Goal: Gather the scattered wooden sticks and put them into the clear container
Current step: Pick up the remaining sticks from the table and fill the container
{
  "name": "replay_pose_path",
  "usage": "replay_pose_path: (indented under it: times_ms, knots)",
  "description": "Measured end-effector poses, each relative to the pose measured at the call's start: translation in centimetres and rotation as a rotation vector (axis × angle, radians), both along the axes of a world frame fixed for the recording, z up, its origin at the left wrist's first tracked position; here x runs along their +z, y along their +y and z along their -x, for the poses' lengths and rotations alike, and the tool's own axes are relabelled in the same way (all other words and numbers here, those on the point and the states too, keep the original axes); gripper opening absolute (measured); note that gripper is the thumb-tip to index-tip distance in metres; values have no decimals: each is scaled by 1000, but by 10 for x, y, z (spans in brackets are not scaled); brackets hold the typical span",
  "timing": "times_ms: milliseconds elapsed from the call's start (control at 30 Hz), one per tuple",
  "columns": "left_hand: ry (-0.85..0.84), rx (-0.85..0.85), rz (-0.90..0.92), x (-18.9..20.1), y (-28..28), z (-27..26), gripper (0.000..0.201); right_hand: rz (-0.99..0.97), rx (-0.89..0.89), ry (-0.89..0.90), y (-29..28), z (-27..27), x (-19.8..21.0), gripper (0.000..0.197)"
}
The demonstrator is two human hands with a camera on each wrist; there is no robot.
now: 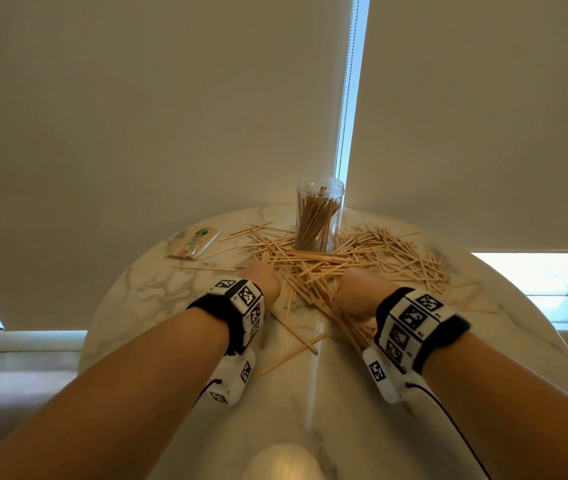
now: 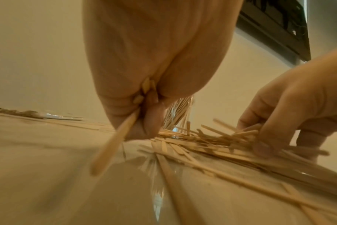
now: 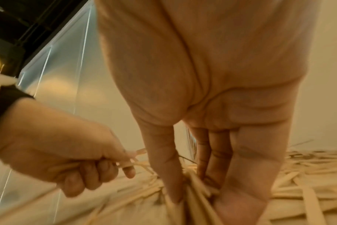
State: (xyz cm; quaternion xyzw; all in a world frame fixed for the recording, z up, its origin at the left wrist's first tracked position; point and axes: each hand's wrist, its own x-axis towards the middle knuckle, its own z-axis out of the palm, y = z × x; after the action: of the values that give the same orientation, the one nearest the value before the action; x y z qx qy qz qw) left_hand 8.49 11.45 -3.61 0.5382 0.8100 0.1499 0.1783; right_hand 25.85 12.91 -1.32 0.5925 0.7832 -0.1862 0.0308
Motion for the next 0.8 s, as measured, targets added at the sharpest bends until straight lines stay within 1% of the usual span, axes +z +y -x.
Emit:
replay_pose_path:
  times_ms: [67, 133, 200, 233, 300, 333, 367, 400, 467, 533, 600, 633, 667, 733, 800]
  knots:
    - [-74, -4, -33, -1, -4, -3, 38, -23, 70, -106, -6, 8, 0, 25]
    - [-100, 23, -15, 1, -6, -7, 37, -106, 145, -165, -12, 17, -1, 26]
    - [-100, 44, 38, 5, -10, -8, 36, -138, 177, -155, -14, 20, -2, 25]
    - [-110, 54, 37, 3, -8, -6, 36, -118, 163, -144, -14, 19, -1, 25]
    - [-258, 73, 2, -4, -5, 0, 38, -62, 104, -82, -9, 13, 1, 18]
    - [-353, 87, -69, -6, -4, 2, 43, -39, 61, -21, -7, 8, 2, 16]
    - [-415, 110, -105, -9, -2, 3, 51, -13, 16, 39, -6, 3, 5, 20]
    - [-482, 133, -121, -11, -2, 3, 57, 14, -16, 91, -5, -2, 7, 23]
    - [-588, 139, -117, -12, -1, -1, 63, 58, -52, 185, -6, -9, 12, 22]
    - [-655, 102, -112, -12, -1, -7, 81, 83, -72, 293, -11, -13, 17, 17]
    - [-748, 74, -118, -12, -2, -14, 105, 71, -83, 384, -16, -14, 21, 15]
    - [-805, 56, -116, -12, -2, -17, 114, 62, -77, 411, -18, -14, 23, 15]
    - [-858, 34, -120, -13, -2, -20, 116, 53, -67, 428, -20, -12, 24, 15]
    - [-950, -17, -142, -14, -1, -24, 108, 43, -39, 487, -24, -8, 24, 12]
    - [-1012, -35, -174, -14, -1, -26, 89, -5, 3, 545, -25, -2, 21, 9]
